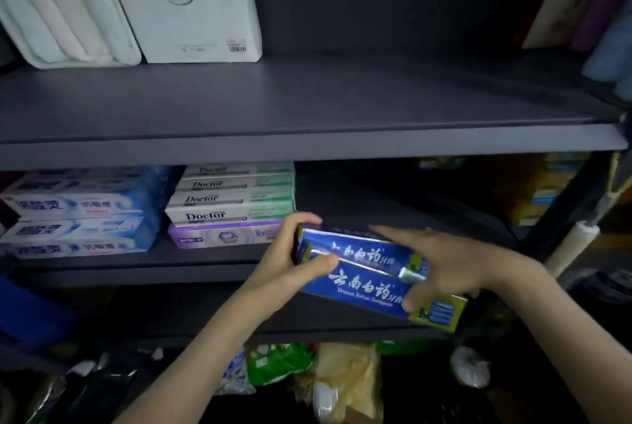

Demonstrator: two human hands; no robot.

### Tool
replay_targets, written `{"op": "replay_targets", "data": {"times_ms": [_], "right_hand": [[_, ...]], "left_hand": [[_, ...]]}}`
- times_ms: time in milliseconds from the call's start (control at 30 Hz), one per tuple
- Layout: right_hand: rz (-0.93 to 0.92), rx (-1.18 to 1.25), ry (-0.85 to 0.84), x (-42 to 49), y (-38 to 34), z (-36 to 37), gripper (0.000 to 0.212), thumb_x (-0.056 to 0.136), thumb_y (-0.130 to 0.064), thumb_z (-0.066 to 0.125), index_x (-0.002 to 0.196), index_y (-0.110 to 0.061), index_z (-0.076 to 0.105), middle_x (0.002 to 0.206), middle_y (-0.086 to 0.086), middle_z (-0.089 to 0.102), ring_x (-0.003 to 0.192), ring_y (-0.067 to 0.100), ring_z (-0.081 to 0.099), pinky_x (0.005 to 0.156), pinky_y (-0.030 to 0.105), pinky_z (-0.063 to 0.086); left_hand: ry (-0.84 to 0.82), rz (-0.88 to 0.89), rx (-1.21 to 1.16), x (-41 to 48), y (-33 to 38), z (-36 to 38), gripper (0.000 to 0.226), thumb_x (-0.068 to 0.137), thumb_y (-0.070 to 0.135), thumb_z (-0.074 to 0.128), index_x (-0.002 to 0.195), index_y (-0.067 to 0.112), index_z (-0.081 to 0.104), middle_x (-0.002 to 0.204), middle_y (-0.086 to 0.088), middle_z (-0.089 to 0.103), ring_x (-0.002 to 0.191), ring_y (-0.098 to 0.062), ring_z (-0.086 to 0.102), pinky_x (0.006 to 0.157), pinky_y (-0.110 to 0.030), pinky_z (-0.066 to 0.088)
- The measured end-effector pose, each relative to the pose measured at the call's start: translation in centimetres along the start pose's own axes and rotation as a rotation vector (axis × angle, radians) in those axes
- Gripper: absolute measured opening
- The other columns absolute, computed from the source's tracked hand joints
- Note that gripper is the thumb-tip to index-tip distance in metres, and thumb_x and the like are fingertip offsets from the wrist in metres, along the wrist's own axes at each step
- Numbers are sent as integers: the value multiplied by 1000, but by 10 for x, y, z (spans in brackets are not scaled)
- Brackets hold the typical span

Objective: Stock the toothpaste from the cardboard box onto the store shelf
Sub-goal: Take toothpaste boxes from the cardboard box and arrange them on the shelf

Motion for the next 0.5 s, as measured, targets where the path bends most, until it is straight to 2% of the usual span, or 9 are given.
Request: {"op": "replay_targets", "data": {"times_ms": [67,133,167,233,267,300,400,433,500], "right_hand": [[-2,13,55,19,10,1,114,63,-45,84,149,-44,9,146,-14,29,136,9,29,103,18,25],[4,34,155,26,29,-1,111,60,-40,87,147,-44,18,132,-12,37,125,6,36,94,14,28],[-13,58,209,28,36,-3,101,62,-36,87,143,-46,27,125,-10,41,119,5,40,92,14,30],[-119,139,419,36,55,-16,58,72,-25,79,116,-54,53,107,-2,56,98,14,56,89,26,42],[-160,189,503,41,62,-21,43,79,-20,72,102,-53,58,97,1,60,88,18,60,86,32,47],[-166,179,509,51,64,-20,40,86,-15,65,101,-51,58,94,3,60,86,21,60,87,34,48],[-87,41,432,88,65,7,37,102,-19,40,137,-32,45,122,3,49,117,20,47,98,17,29],[-80,46,480,96,63,9,39,103,-24,37,141,-28,41,130,5,48,124,20,41,100,19,26],[-75,14,552,97,59,7,48,97,-43,42,142,-27,42,135,7,48,125,20,37,101,22,26]], "left_hand": [[-3,56,66,17,-4,6,53,79,30,75,121,27,44,96,5,64,89,-7,64,75,-18,49],[-11,125,228,35,-9,12,49,85,22,72,123,28,41,104,9,61,93,2,61,79,-11,45],[20,191,362,45,-13,13,48,86,24,70,124,30,41,113,12,57,100,5,56,86,-10,41],[177,365,639,62,-22,17,43,90,27,63,130,26,46,132,12,44,122,2,42,104,-13,29],[217,422,760,72,-31,25,43,91,20,57,133,20,48,138,6,39,129,-6,37,109,-17,26],[170,425,855,82,-46,39,50,89,7,52,137,14,46,145,0,34,133,-14,36,111,-22,27],[7,262,1009,99,-92,75,82,86,-14,41,155,17,9,162,2,-4,137,-20,28,107,-29,36],[42,274,1010,103,-96,75,78,91,-10,40,155,19,4,161,5,-9,137,-20,29,108,-29,35],[128,341,984,109,-95,72,58,102,9,37,154,18,13,162,4,2,136,-23,33,108,-28,31]]}}
Point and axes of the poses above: each hand's wrist, its own x-axis towards the middle knuckle, its own z-axis out of the palm, y = z × x, the point moved 6 cm from there along x, towards the middle knuckle
